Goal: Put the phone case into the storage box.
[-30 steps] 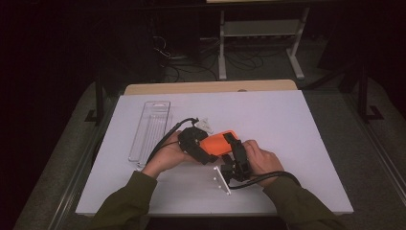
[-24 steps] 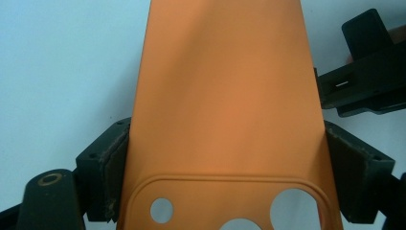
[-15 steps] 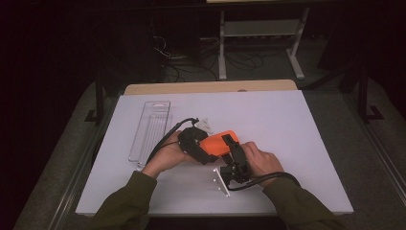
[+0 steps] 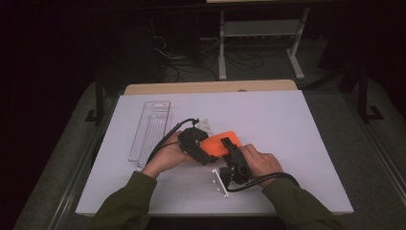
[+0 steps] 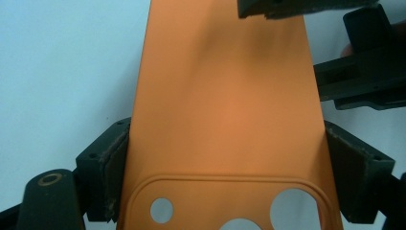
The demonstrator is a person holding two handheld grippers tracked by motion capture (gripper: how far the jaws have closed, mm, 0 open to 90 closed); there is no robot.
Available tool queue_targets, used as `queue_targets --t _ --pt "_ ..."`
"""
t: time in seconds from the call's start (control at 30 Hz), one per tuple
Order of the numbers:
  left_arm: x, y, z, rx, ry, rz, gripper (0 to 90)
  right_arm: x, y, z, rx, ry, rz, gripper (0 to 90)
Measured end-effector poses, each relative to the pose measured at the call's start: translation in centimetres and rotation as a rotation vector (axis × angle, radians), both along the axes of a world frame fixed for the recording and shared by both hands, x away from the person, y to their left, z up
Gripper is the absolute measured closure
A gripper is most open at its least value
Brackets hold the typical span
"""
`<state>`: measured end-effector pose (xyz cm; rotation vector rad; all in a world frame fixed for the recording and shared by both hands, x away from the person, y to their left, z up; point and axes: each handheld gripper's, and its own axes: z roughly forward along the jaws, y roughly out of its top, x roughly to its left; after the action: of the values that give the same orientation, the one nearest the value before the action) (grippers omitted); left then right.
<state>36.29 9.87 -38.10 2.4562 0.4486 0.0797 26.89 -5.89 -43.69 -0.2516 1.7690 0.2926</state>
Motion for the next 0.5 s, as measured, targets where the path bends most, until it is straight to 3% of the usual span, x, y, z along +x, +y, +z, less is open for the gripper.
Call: queue_targets --t 0.5 --pt "-0.11 -0.06 -0.06 -0.016 0.005 0.011 15.4 -0.21 0.06 -0.09 -0.008 -0.002 0.013 60.4"
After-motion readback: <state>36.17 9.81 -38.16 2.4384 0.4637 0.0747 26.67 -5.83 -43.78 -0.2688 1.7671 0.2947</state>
